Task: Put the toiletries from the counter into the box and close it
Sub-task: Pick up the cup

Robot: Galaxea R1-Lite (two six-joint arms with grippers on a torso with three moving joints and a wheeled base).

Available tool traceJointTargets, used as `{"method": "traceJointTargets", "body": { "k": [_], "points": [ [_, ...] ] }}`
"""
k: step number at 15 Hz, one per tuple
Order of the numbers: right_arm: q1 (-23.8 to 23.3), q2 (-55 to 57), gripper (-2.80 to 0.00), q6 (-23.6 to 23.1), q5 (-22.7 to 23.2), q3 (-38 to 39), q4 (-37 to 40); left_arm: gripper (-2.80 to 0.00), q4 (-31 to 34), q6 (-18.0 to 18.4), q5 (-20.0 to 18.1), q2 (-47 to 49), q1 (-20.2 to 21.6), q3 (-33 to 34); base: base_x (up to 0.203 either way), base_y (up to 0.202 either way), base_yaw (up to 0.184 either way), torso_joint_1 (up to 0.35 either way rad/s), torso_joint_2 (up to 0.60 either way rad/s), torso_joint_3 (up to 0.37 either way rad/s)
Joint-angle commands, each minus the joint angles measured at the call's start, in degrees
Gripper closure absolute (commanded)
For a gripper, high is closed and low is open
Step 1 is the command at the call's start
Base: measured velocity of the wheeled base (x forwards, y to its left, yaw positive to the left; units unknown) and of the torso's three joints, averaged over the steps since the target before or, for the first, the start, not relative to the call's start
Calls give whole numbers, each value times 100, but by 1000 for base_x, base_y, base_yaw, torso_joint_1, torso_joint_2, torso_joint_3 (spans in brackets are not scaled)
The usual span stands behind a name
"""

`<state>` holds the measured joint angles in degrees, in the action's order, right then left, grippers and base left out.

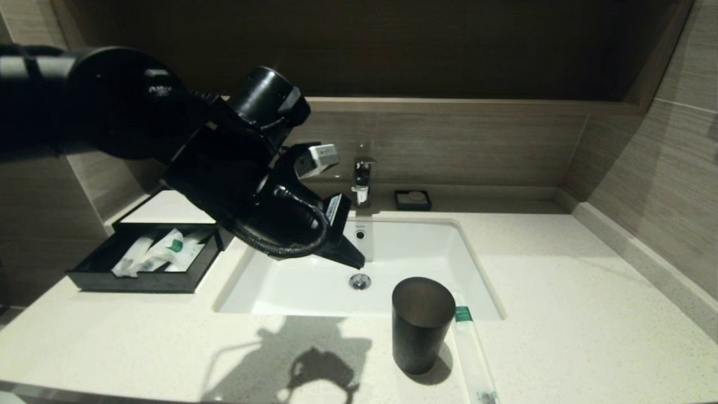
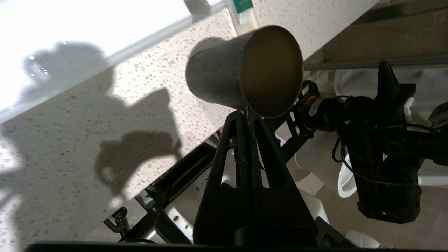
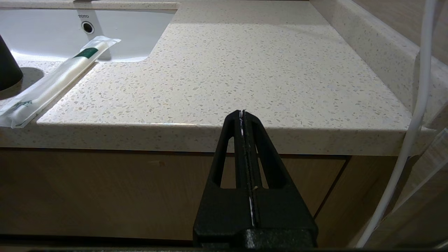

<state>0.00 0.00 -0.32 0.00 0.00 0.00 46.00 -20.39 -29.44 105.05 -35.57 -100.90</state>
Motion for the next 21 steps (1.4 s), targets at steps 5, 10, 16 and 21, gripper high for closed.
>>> {"method": "traceJointTargets", "body": {
  "k": [5,10,16,21],
  "points": [
    [0,0,0,-3,0,0,0,-280,190,-26,0,27,-222,-20,0,0,0,0,0,0],
    [0,0,0,-3,0,0,0,-280,322,-26,174,192,-309,-175,0,0,0,0,0,0],
    [0,0,0,-3,0,0,0,-280,304,309,193,156,-380,1,0,0,0,0,0,0],
    [0,0,0,-3,0,0,0,-280,209,392,176,33,-380,227,0,0,0,0,0,0]
  ]
}}
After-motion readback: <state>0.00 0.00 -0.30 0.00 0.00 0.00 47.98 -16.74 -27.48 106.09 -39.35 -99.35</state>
